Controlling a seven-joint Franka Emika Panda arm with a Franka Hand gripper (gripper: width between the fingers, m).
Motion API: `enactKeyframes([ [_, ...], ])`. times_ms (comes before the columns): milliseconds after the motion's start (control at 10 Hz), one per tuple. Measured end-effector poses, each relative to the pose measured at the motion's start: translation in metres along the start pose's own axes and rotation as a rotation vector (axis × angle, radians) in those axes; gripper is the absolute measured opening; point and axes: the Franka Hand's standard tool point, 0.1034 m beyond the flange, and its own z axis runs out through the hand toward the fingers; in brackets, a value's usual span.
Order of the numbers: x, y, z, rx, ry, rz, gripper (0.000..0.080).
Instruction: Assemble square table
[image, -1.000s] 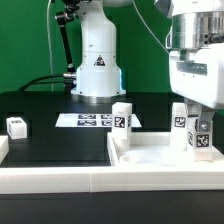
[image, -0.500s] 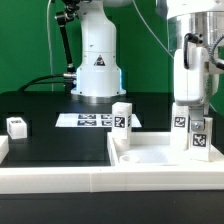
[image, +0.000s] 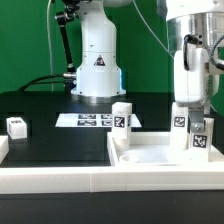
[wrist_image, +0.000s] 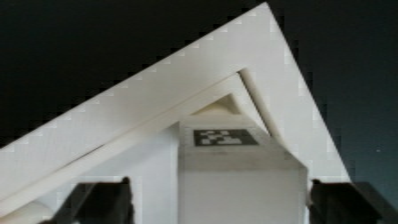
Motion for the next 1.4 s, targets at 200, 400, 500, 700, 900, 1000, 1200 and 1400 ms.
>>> enactKeyframes([
  [200, -0.007, -0.003, 0.0, 0.018, -0.005, -0.215, 0.0638],
  [400, -0.012, -0.001, 0.001, 0.024, -0.006, -0.314, 0.0647],
  [500, -0.011, -0.002, 0.001, 0.024, -0.004, -0.397, 0.0647],
  [700, -0.01, -0.002, 0.001, 0.025, -0.002, -0.524, 0.0649],
  [900, -0.008, -0.002, 0.001, -0.001, 0.012, -0.715, 0.0649],
  [1000, -0.004, -0.005, -0.001, -0.015, 0.025, -0.865, 0.0649],
  [1200, 0.002, -0.011, -0.003, -0.037, 0.047, -1.125, 0.0649],
  [1400, 0.004, -0.012, -0.003, -0.043, 0.055, -1.273, 0.0649],
])
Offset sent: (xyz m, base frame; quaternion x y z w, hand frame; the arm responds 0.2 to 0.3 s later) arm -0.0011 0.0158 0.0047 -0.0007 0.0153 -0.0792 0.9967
